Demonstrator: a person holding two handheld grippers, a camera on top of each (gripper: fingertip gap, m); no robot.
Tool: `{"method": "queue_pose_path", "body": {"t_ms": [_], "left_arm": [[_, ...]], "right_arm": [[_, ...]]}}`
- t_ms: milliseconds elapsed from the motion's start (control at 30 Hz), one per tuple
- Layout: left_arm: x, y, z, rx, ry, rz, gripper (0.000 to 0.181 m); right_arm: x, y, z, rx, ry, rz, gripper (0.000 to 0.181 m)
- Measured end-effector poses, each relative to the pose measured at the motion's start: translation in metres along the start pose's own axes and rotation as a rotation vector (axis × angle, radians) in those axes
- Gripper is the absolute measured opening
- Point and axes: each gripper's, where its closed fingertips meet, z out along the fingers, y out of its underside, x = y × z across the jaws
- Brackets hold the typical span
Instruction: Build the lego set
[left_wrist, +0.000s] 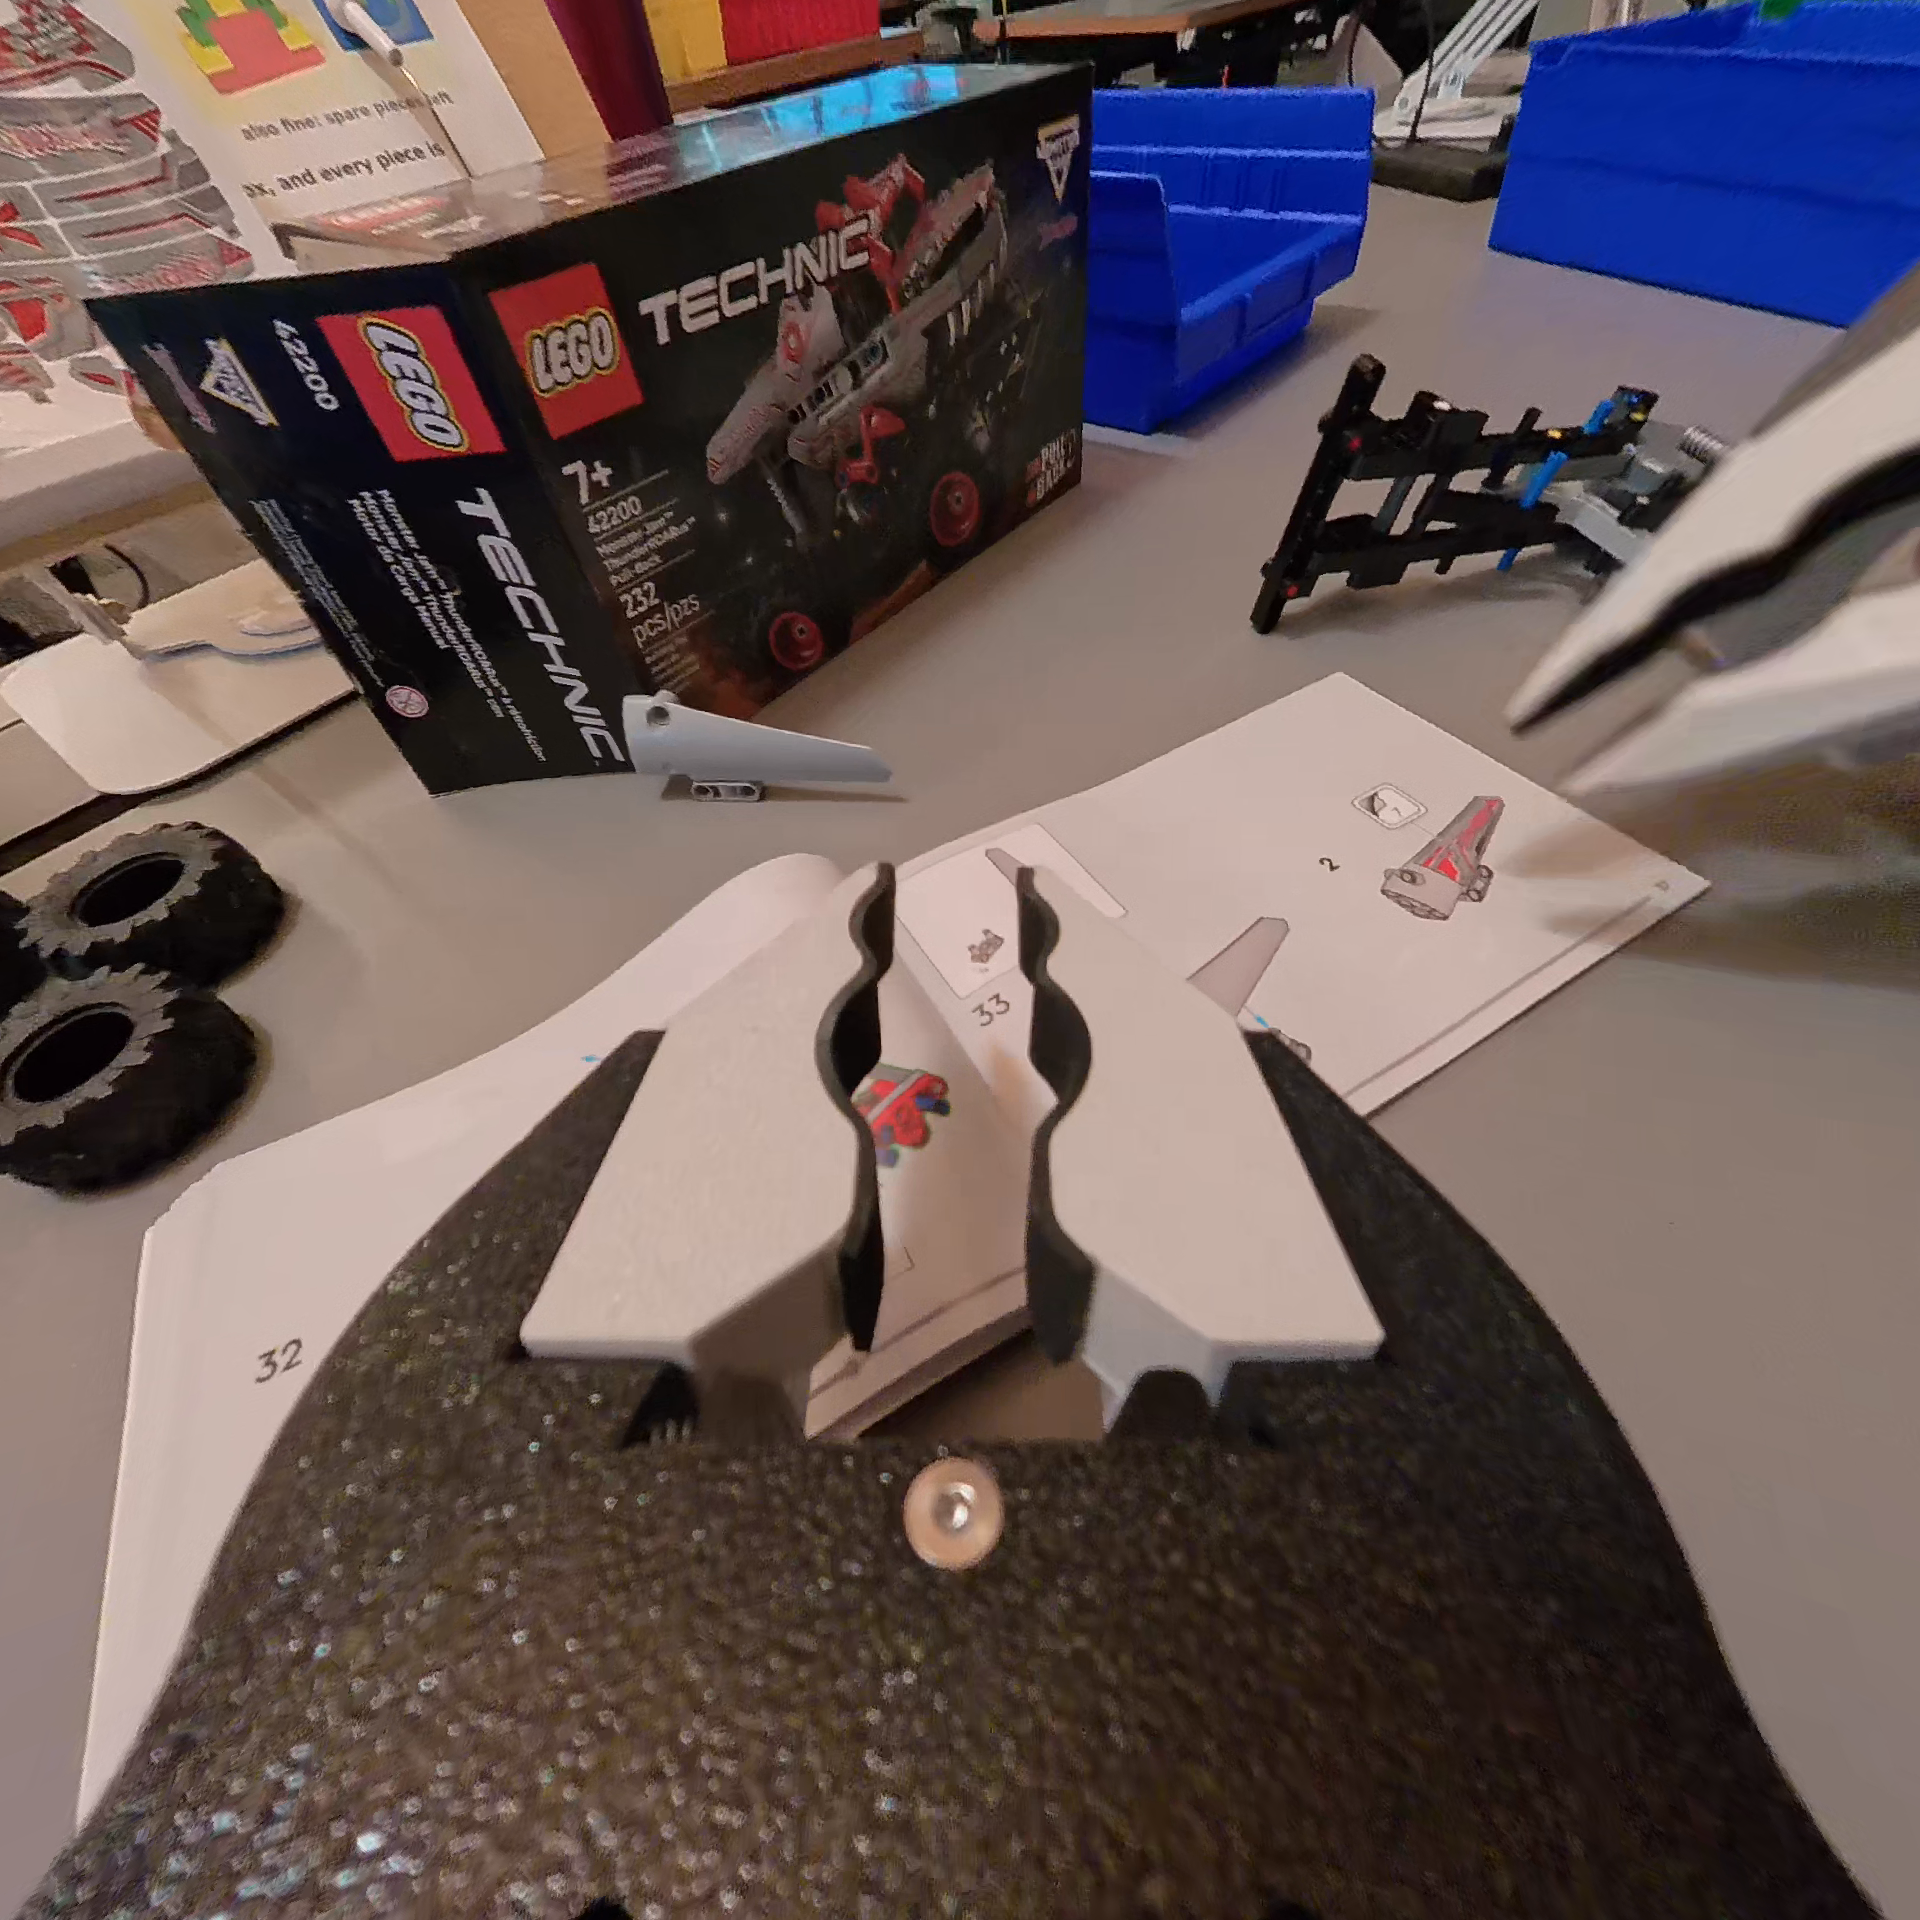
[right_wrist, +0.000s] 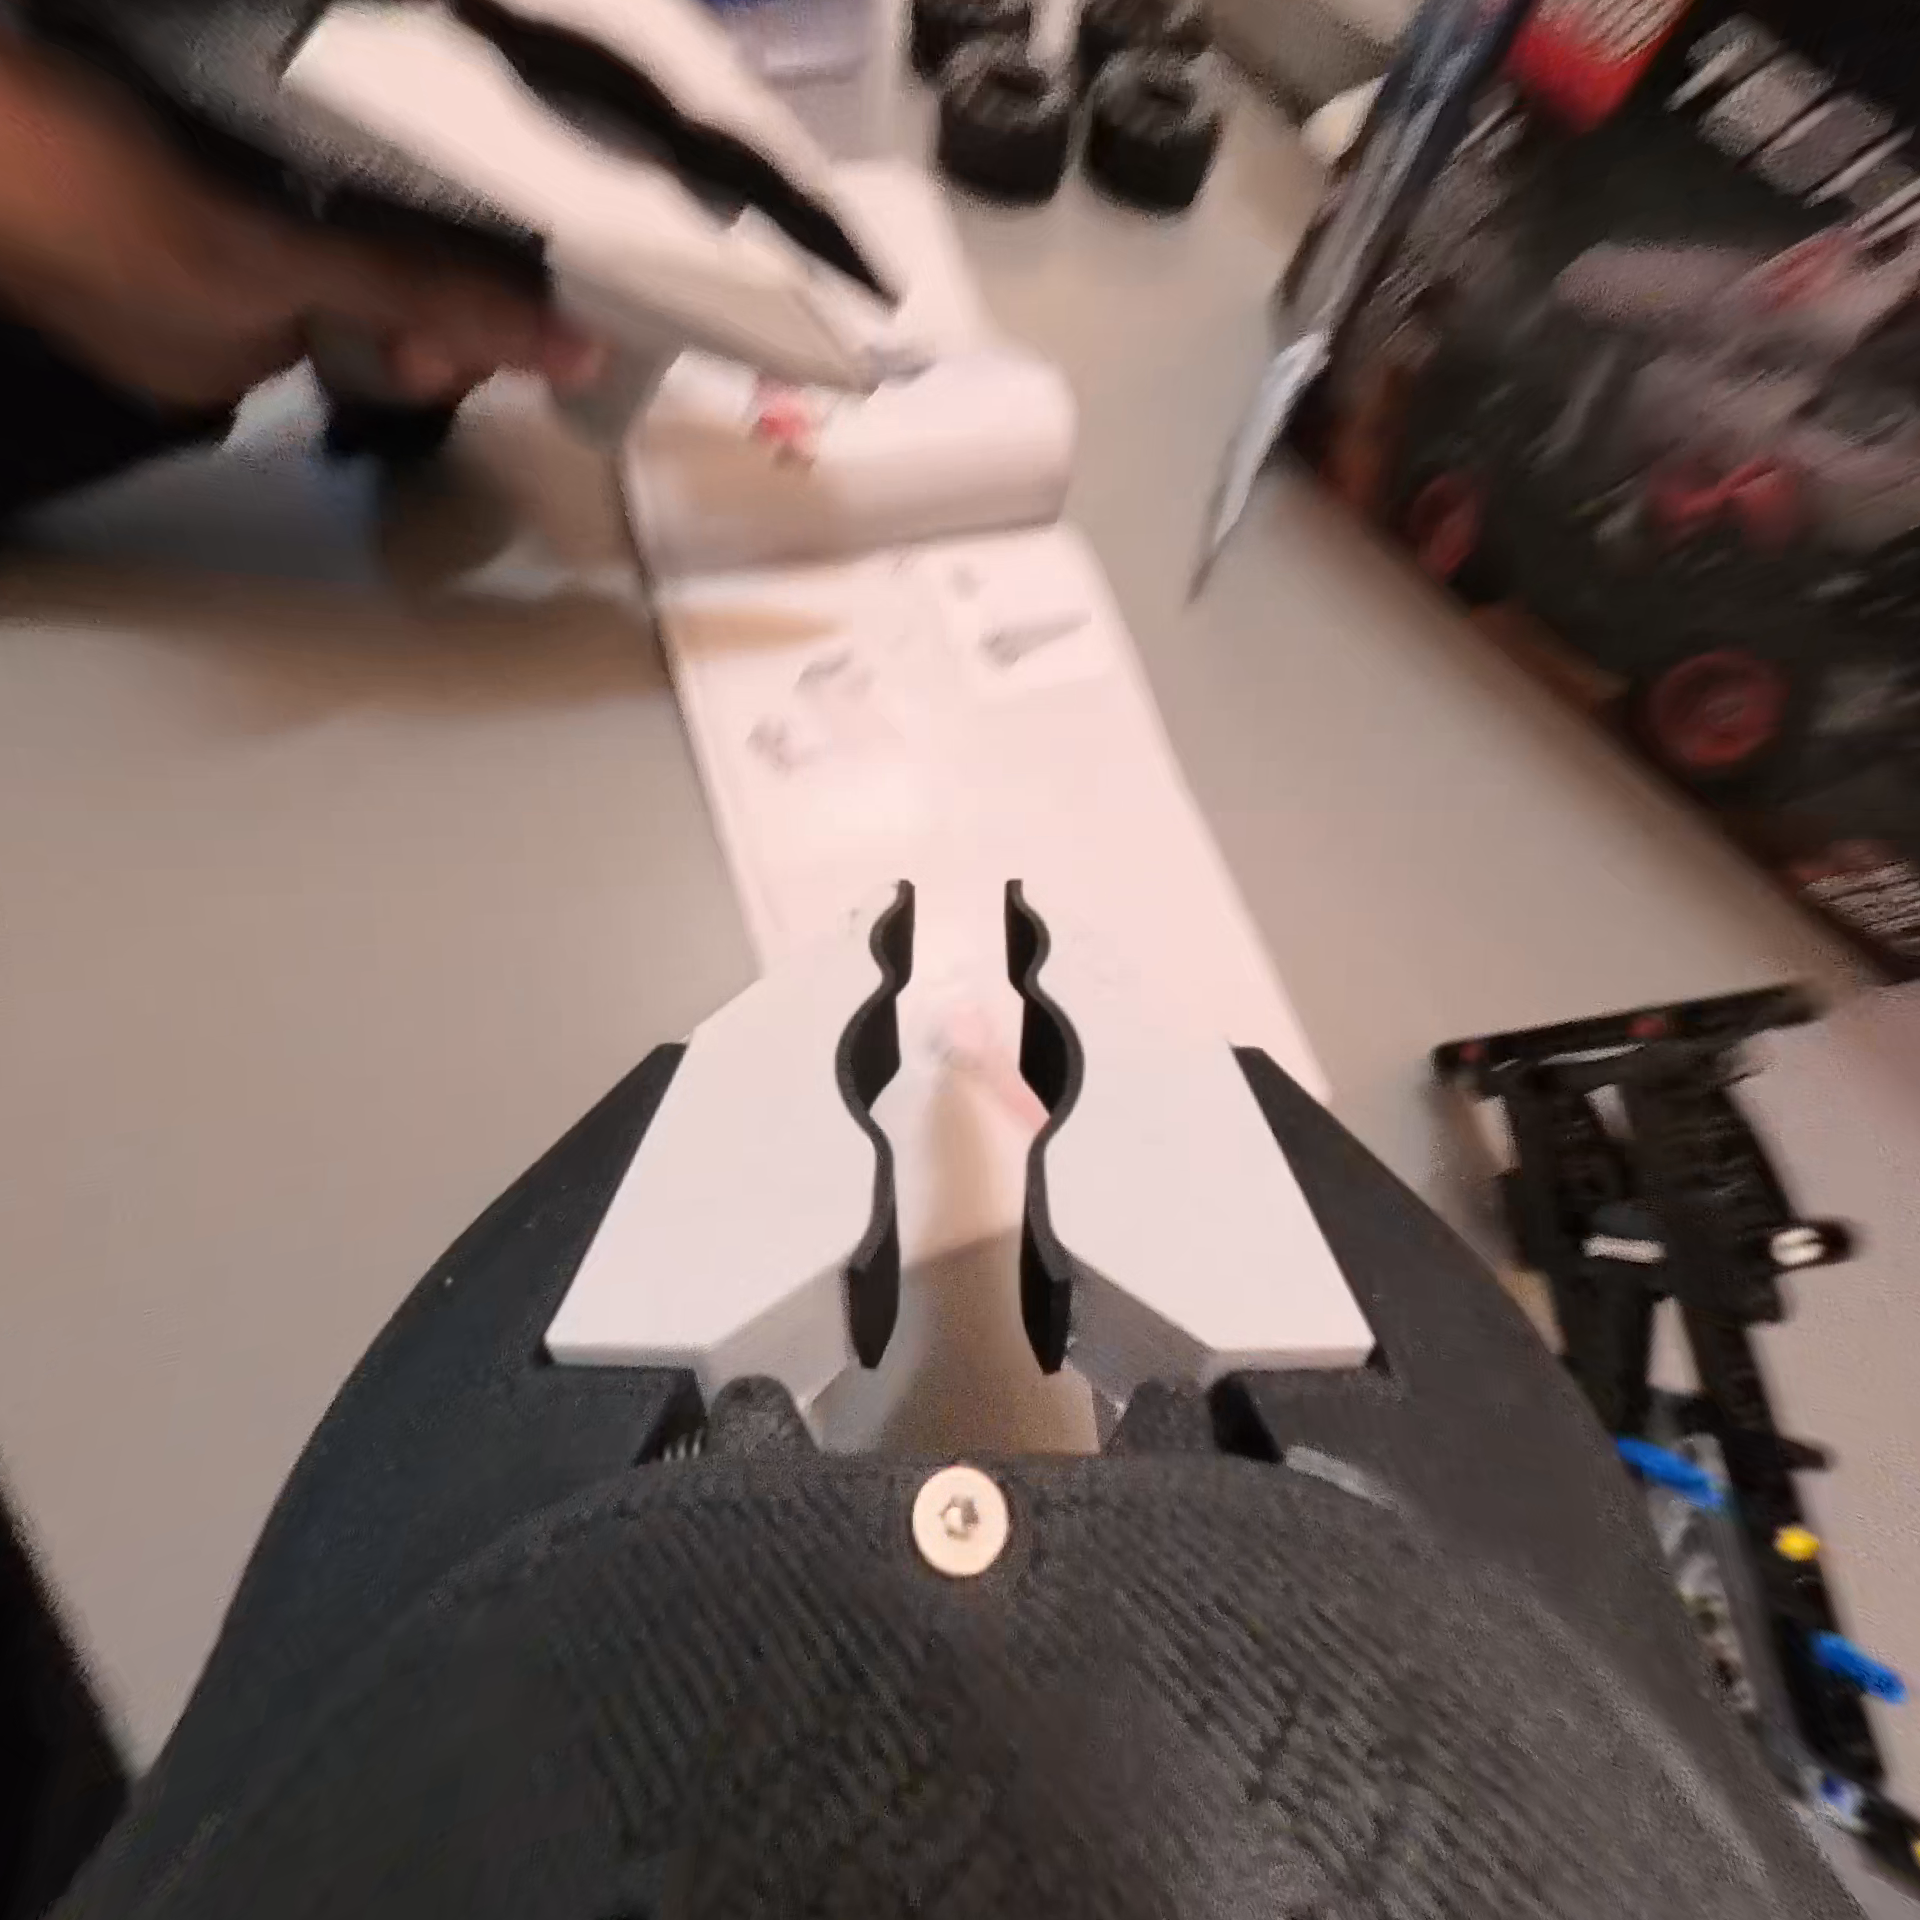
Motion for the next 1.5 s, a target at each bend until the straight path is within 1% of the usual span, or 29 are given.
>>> {"method": "queue_pose_path", "body": {"t_ms": [67,100,200,300,400,433,467,500,600,667,733,767,800,867,900,933,967,1033,1067,1100,1167,1200,1233,1267,1333,1367,1400,1433,1500], "left_arm": [[-0.003,-0.002,-0.002,0.015,-0.006,-0.015,0.019],[-0.004,-0.003,-0.002,0.02,-0.009,-0.023,0.019],[-0.009,-0.003,-0.004,0.032,-0.029,-0.028,0.016],[-0.012,-0.001,-0.005,0.031,-0.041,-0.031,0.014],[-0.015,0.0,-0.006,0.024,-0.055,-0.016,0.014],[-0.016,0.0,-0.006,0.024,-0.056,-0.016,0.014],[-0.016,0.0,-0.006,0.024,-0.054,-0.018,0.014],[-0.016,0.0,-0.006,0.022,-0.052,-0.021,0.015],[-0.019,0.0,-0.008,0.019,-0.058,-0.024,0.016],[-0.026,-0.008,-0.014,0.057,-0.075,-0.022,0.02],[-0.033,-0.02,-0.024,0.118,-0.059,-0.055,0.027],[-0.031,-0.027,-0.03,0.157,-0.003,-0.093,0.032],[-0.023,-0.035,-0.036,0.2,0.096,-0.133,0.039],[0.007,-0.052,-0.055,0.272,0.376,-0.163,0.046],[0.025,-0.056,-0.066,0.287,0.503,-0.112,0.049],[0.041,-0.055,-0.076,0.279,0.58,0.005,0.049],[0.054,-0.047,-0.08,0.247,0.594,0.174,0.047],[0.067,-0.027,-0.076,0.156,0.505,0.543,0.049],[0.071,-0.018,-0.071,0.11,0.459,0.688,0.053],[0.074,-0.008,-0.067,0.058,0.429,0.796,0.057],[0.069,0.007,-0.055,-0.02,0.34,0.939,0.058],[0.068,0.013,-0.051,-0.04,0.316,0.979,0.062],[0.071,0.023,-0.051,-0.064,0.341,0.995,0.059],[0.075,0.031,-0.052,-0.085,0.371,0.993,0.041],[0.076,0.039,-0.054,-0.102,0.383,0.971,0.036],[0.076,0.044,-0.057,-0.126,0.397,0.953,0.035],[0.074,0.05,-0.059,-0.166,0.405,0.931,0.022],[0.071,0.055,-0.061,-0.211,0.402,0.906,0.022],[0.069,0.065,-0.064,-0.282,0.415,0.874,0.022]], "right_arm": [[0.025,-0.028,0.015,0.039,0.11,0.013,0.018],[0.036,-0.042,0.027,0.055,0.133,0.036,0.02],[0.059,-0.066,0.073,0.047,0.117,0.111,0.025],[0.073,-0.059,0.118,-0.051,0.077,0.171,0.03],[0.078,-0.051,0.148,-0.109,0.041,0.19,0.029],[0.082,-0.048,0.153,-0.129,0.055,0.188,0.024],[0.083,-0.046,0.156,-0.139,0.06,0.176,0.004],[0.082,-0.046,0.157,-0.138,0.049,0.161,0.0],[0.071,-0.06,0.14,-0.05,0.01,0.162,0.0],[0.049,-0.079,0.114,0.061,-0.138,0.281,0.0],[0.019,-0.093,0.08,0.149,-0.36,0.414,0.0],[0.004,-0.099,0.063,0.191,-0.468,0.466,0.0],[-0.011,-0.1,0.048,0.211,-0.559,0.505,0.0],[-0.036,-0.091,0.024,0.206,-0.686,0.533,0.0],[-0.046,-0.085,0.015,0.2,-0.724,0.544,0.0],[-0.055,-0.079,0.008,0.189,-0.757,0.554,0.0],[-0.064,-0.073,0.002,0.17,-0.793,0.562,0.0],[-0.076,-0.062,-0.006,0.143,-0.856,0.584,0.0],[-0.079,-0.057,-0.006,0.127,-0.868,0.608,0.0],[-0.084,-0.05,-0.006,0.102,-0.891,0.62,0.0],[-0.097,-0.038,-0.007,0.043,-0.95,0.609,0.0],[-0.101,-0.034,-0.005,0.025,-0.956,0.606,0.0],[-0.103,-0.031,-0.002,0.015,-0.951,0.607,0.0],[-0.105,-0.028,0.001,0.002,-0.943,0.603,0.0],[-0.105,-0.023,0.007,-0.012,-0.916,0.596,0.0],[-0.103,-0.019,0.012,-0.024,-0.883,0.587,0.003],[-0.098,-0.013,0.018,-0.042,-0.822,0.558,0.008],[-0.092,-0.006,0.025,-0.062,-0.748,0.506,0.021],[-0.082,0.003,0.031,-0.077,-0.628,0.382,0.021]]}}
